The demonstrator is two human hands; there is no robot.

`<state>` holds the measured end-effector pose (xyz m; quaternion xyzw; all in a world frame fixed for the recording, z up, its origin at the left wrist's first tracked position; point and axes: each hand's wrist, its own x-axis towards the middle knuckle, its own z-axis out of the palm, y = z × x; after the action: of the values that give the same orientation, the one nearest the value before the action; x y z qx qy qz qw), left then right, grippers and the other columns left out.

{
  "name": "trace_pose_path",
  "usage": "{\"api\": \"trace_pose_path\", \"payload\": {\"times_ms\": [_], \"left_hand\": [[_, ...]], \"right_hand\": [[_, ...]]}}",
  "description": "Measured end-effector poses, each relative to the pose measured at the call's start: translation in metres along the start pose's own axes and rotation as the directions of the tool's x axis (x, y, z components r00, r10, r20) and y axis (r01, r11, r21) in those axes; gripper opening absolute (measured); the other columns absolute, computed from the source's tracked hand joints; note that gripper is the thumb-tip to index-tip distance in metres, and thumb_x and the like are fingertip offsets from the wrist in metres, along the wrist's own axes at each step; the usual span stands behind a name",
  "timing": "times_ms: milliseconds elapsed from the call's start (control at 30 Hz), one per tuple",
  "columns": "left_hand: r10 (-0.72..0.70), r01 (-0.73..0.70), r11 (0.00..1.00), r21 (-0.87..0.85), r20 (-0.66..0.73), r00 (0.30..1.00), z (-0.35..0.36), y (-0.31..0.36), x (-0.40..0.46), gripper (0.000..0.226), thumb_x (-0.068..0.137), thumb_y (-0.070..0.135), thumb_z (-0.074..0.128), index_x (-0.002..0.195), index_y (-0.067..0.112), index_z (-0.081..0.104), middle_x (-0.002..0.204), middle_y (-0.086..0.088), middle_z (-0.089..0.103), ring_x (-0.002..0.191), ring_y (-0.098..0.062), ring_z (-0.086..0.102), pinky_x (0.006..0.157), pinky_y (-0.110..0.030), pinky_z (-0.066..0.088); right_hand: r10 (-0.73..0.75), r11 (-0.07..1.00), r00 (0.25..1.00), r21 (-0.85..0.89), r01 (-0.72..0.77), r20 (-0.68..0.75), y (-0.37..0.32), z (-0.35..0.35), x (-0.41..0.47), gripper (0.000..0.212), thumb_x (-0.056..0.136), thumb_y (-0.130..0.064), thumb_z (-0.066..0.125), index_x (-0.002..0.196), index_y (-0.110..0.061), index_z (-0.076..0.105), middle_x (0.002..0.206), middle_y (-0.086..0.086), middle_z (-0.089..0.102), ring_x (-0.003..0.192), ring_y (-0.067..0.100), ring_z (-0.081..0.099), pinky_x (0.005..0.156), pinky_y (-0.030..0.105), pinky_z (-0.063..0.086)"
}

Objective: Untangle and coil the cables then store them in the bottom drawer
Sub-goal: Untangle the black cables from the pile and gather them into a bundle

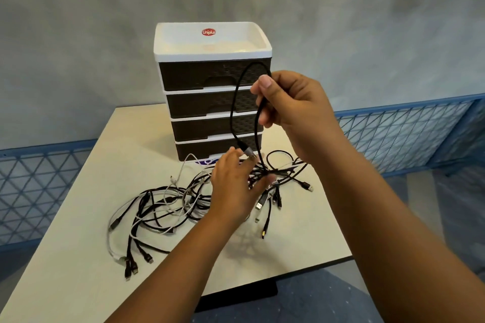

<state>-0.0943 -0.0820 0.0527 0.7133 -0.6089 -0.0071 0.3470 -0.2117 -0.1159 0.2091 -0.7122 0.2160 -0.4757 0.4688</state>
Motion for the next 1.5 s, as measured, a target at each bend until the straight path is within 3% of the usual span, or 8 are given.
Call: {"api": "trace_pose_path", "payload": {"times_ms": [200, 300, 400, 467, 767, 1133, 1333, 1500], "left_hand": [[-0.042, 0.034, 0.942, -0.334, -0.018, 0.999, -0.001, 0.019, 0.012, 0.028, 0.095, 0.039, 0.057, 0.093, 0.014, 0.07, 0.089, 0.0, 0.065, 0.086, -0.018, 0.059, 0.075, -0.033, 0.047], [-0.169, 0.159, 0.872, -0.462, 0.021, 0.985, -0.008, 0.021, 0.02, 0.026, 0.093, 0.039, 0.061, 0.088, 0.015, 0.07, 0.08, -0.001, 0.067, 0.072, -0.014, 0.061, 0.062, -0.022, 0.044], [-0.235, 0.199, 0.779, -0.595, 0.017, 0.972, -0.023, 0.024, 0.028, 0.019, 0.095, 0.037, 0.059, 0.088, 0.023, 0.071, 0.08, 0.0, 0.072, 0.076, -0.015, 0.068, 0.069, -0.031, 0.054], [-0.285, 0.228, 0.713, -0.663, 0.022, 0.958, -0.036, 0.029, 0.034, 0.021, 0.096, 0.034, 0.057, 0.087, 0.02, 0.07, 0.08, -0.003, 0.073, 0.078, -0.016, 0.07, 0.073, -0.031, 0.058], [-0.368, 0.157, 0.554, -0.818, -0.072, 0.927, -0.098, 0.042, 0.059, 0.023, 0.099, 0.029, 0.053, 0.088, 0.014, 0.067, 0.068, 0.0, 0.066, 0.07, -0.013, 0.068, 0.064, -0.024, 0.055], [-0.409, -0.179, 0.343, -0.922, -0.318, 0.855, -0.161, 0.063, 0.077, 0.022, 0.1, 0.029, 0.052, 0.093, 0.011, 0.064, 0.078, -0.001, 0.069, 0.079, -0.018, 0.07, 0.068, -0.027, 0.056], [-0.453, -0.099, 0.324, -0.941, -0.246, 0.857, -0.152, 0.053, 0.075, 0.022, 0.1, 0.027, 0.051, 0.093, 0.011, 0.065, 0.072, 0.002, 0.069, 0.079, -0.016, 0.07, 0.065, -0.024, 0.056], [-0.483, -0.123, 0.276, -0.953, -0.248, 0.84, -0.154, 0.045, 0.074, 0.023, 0.1, 0.028, 0.051, 0.094, 0.011, 0.065, 0.073, 0.001, 0.07, 0.081, -0.017, 0.07, 0.068, -0.024, 0.056]], "right_hand": [[0.067, 0.965, 0.998, 0.253, -0.069, 0.016, 0.016, -0.014, -0.001, 0.018, 0.1, -0.016, 0.052, 0.107, -0.006, 0.065, 0.085, 0.008, 0.062, 0.07, 0.018, 0.065, 0.067, 0.03, 0.055], [0.15, 0.988, 0.988, 0.044, -0.151, 0.031, 0.051, -0.027, -0.019, 0.021, 0.096, -0.006, 0.055, 0.114, -0.011, 0.064, 0.094, 0.003, 0.065, 0.081, 0.018, 0.067, 0.075, 0.03, 0.056], [0.271, 0.828, 0.961, -0.523, -0.202, 0.059, 0.107, -0.032, -0.036, 0.03, 0.09, -0.004, 0.058, 0.113, -0.022, 0.065, 0.108, -0.004, 0.061, 0.094, 0.015, 0.061, 0.084, 0.031, 0.052], [0.276, 0.698, 0.959, -0.697, -0.161, 0.055, 0.138, -0.032, -0.041, 0.032, 0.091, -0.008, 0.061, 0.119, -0.022, 0.066, 0.116, -0.001, 0.057, 0.099, 0.016, 0.059, 0.087, 0.027, 0.047], [0.257, 0.545, 0.962, -0.836, -0.066, 0.091, 0.186, -0.035, -0.039, 0.021, 0.098, -0.024, 0.056, 0.109, -0.015, 0.071, 0.1, 0.006, 0.059, 0.096, 0.025, 0.055, 0.072, 0.03, 0.04], [0.44, 0.405, 0.893, -0.909, -0.103, 0.095, 0.198, -0.029, -0.037, 0.024, 0.088, -0.004, 0.06, 0.107, -0.014, 0.07, 0.105, 0.008, 0.061, 0.095, 0.027, 0.061, 0.076, 0.031, 0.048], [0.249, 0.802, 0.944, -0.593, -0.076, 0.215, 0.133, -0.008, -0.03, 0.037, 0.092, -0.023, 0.06, 0.128, -0.025, 0.059, 0.114, -0.004, 0.051, 0.095, 0.012, 0.058, 0.084, 0.024, 0.047], [0.372, 0.8, 0.813, -0.599, -0.036, 0.448, 0.118, 0.006, -0.034, 0.023, 0.093, -0.023, 0.059, 0.113, -0.026, 0.07, 0.106, -0.007, 0.058, 0.091, 0.009, 0.059, 0.086, 0.031, 0.052]]}}
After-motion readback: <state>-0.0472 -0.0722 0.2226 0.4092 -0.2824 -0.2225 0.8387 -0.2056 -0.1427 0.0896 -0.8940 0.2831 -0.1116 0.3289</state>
